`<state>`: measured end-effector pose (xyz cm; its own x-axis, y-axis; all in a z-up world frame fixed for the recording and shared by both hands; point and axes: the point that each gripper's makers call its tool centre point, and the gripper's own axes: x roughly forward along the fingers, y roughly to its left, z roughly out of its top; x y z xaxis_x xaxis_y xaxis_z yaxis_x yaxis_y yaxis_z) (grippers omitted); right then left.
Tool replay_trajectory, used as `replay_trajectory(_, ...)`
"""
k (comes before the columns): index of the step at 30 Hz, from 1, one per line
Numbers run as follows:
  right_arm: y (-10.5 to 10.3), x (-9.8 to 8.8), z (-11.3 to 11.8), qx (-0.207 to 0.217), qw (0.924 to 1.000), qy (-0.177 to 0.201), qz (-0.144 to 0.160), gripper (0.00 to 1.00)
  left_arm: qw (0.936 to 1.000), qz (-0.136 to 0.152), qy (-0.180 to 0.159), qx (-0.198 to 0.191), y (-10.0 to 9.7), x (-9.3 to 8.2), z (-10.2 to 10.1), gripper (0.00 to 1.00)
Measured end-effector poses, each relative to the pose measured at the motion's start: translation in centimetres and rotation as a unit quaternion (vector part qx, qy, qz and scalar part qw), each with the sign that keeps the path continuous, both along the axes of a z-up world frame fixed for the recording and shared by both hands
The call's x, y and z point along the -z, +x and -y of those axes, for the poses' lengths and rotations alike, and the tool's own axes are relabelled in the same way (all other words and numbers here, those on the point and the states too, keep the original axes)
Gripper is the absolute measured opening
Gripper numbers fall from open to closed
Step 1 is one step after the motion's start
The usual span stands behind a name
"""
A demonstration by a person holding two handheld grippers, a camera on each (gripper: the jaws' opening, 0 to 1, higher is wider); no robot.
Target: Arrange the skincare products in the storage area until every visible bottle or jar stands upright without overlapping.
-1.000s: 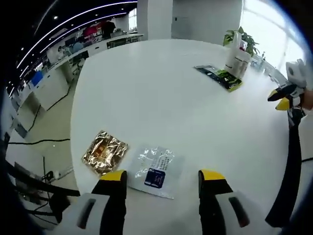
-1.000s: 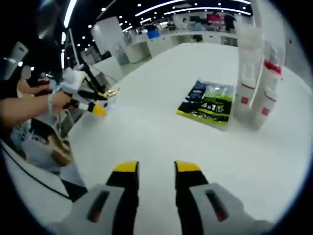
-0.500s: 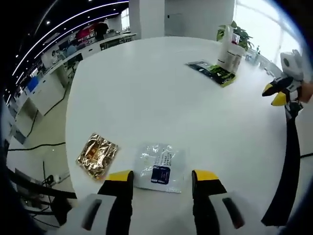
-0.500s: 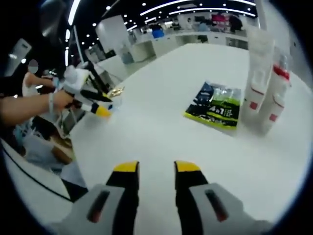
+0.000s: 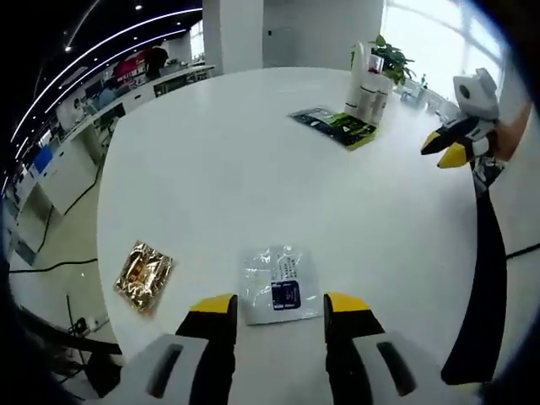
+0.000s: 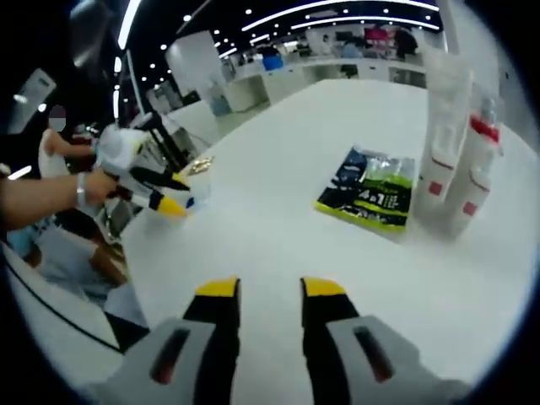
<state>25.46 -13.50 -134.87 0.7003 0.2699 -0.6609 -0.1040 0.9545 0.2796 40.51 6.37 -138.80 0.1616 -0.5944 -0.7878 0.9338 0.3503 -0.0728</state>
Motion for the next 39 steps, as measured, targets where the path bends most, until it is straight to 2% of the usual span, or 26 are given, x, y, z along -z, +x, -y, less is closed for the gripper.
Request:
replay_trajectory(2, 0.1, 0.0, 0.1, 0.004, 1.0000, 0.002, 0.001, 0.26, 0.9999, -0.001, -0.009, -0.009, 0.4, -0.4, -0.4, 0.45)
replay_trajectory(7, -0.2, 0.2, 0.6, 0.017, 0.9998, 0.005, 0.003, 0.26, 0.9999, -0.004, 0.000, -0.010, 1.3, -0.2, -1.5, 0.51)
replay_trajectory(11, -0.5, 0.2, 1.1, 0.027, 0.9996, 0.006, 0.001, 0.26, 0.9996, -0.020, -0.013, -0.013, 0.7, -0.3, 0.4, 0.64)
replay_trajectory(13, -0.6, 0.3, 1.3, 0.030, 0.9996, 0.005, -0.001, 0.26, 0.9996, -0.023, -0.006, -0.014, 0.2, 0.1, 1.2, 0.65)
replay_trajectory(14, -0.6, 0.3, 1.4, 0.031, 0.9995, 0.003, -0.001, 0.26, 0.9996, -0.024, 0.008, -0.009, -0.1, 1.0, 1.6, 0.64)
replay_trajectory(17, -0.4, 0.0, 1.7, 0.034, 0.9994, 0.002, 0.001, 0.26, 0.9991, -0.028, 0.033, -0.006, -0.7, 1.9, 1.6, 0.57)
replay_trajectory(18, -0.4, -0.1, 1.8, 0.034, 0.9994, 0.001, 0.001, 0.26, 0.9987, -0.014, 0.049, -0.008, -0.5, 2.0, 1.0, 0.54)
replay_trajectory(19, -0.3, -0.2, 2.0, 0.037, 0.9993, 0.001, 0.002, 0.26, 0.9991, -0.010, 0.040, -0.006, -0.4, 2.0, 1.5, 0.52)
replay_trajectory(21, -0.3, -0.1, 2.1, 0.037, 0.9993, 0.000, 0.001, 0.26, 0.9989, -0.005, 0.045, -0.010, 0.0, 1.9, 1.4, 0.46)
replay_trajectory(22, -0.3, -0.1, 2.0, 0.037, 0.9993, -0.001, 0.001, 0.26, 0.9974, 0.013, 0.071, -0.001, 0.4, 2.0, 0.8, 0.44)
replay_trajectory(23, -0.3, -0.1, 1.9, 0.037, 0.9993, -0.001, 0.000, 0.26, 0.9982, -0.004, 0.060, -0.011, 0.1, 1.9, 1.2, 0.43)
replay_trajectory(27, -0.3, 0.0, 1.5, 0.034, 0.9994, -0.001, -0.003, 0.26, 0.9961, -0.009, 0.085, -0.023, -0.1, 1.8, 1.2, 0.41)
replay_trajectory(34, 0.4, -0.5, 0.6, 0.028, 0.9996, -0.001, 0.004, 0.26, 0.9961, -0.014, 0.081, -0.032, -0.5, 1.7, 1.1, 0.32)
replay_trajectory(35, 0.4, -0.6, 0.5, 0.027, 0.9996, -0.003, 0.004, 0.26, 0.9962, -0.015, 0.080, -0.030, -0.7, 1.7, 1.1, 0.28)
replay_trajectory(37, 0.1, -0.7, 0.5, 0.030, 0.9995, -0.004, 0.004, 0.26, 0.9965, -0.019, 0.077, -0.027, -1.0, 1.7, 1.1, 0.16)
replay_trajectory(39, -0.3, -0.9, 0.6, 0.036, 0.9993, -0.004, 0.004, 0.26, 0.9971, -0.027, 0.063, -0.033, -1.4, 1.7, 1.4, 0.11)
